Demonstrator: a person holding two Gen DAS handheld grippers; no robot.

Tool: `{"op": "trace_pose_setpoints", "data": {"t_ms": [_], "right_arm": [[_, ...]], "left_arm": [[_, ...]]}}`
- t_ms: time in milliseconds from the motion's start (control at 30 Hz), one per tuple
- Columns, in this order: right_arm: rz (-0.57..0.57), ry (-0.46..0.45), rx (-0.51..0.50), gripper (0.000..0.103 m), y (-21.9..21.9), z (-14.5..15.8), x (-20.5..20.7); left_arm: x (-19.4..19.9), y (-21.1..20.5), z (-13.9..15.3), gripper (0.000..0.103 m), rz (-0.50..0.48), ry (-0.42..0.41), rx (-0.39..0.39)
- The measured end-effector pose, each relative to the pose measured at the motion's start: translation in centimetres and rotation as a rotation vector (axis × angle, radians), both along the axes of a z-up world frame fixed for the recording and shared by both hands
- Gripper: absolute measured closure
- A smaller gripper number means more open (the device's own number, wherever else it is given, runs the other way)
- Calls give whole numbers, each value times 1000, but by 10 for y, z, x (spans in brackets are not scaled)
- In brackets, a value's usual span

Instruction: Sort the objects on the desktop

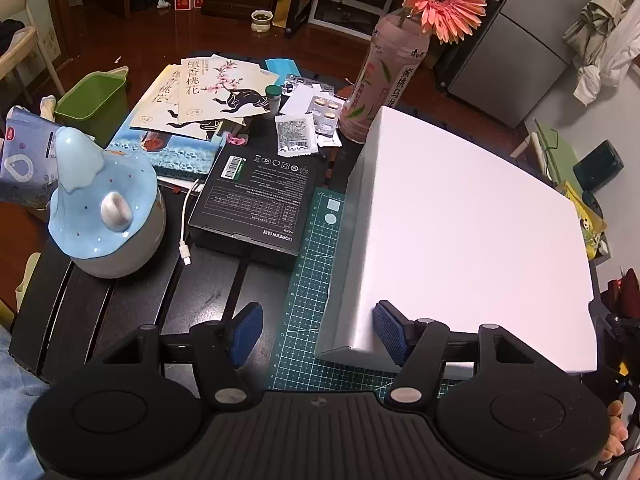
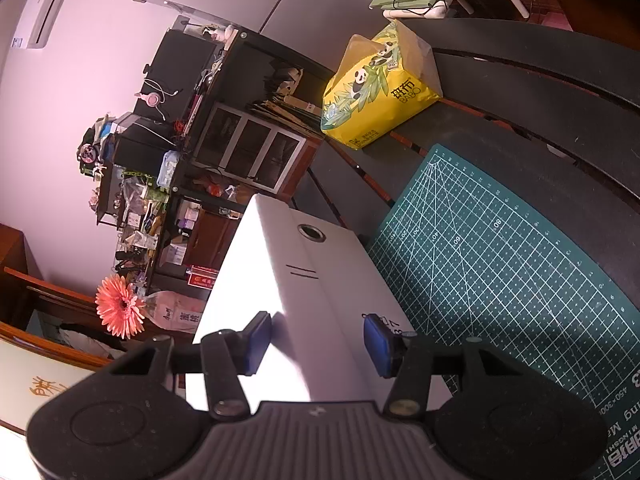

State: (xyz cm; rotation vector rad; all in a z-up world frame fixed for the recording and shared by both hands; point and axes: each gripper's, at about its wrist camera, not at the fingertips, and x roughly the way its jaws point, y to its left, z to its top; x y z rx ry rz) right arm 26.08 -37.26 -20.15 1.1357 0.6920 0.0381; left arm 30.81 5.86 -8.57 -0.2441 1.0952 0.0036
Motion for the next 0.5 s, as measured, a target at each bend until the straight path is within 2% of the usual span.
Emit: {"op": "trace_pose_setpoints", "data": {"t_ms": [133,233,400,500], "right_arm": [[1,1,-7,54,1,2,0],[22,12,-17,59,3,8,-2],[85,26,-177,67,14,30,-17],[113,38,-246,67,20,39,-26]], "left_arm": [[0,0,0,40,-2,-8,2],[-1,-1,0,38,-4,-15,5],[-1,-2,-1,37,-2,-20,14],[0,-3,-1,37,0,-22,17]]}}
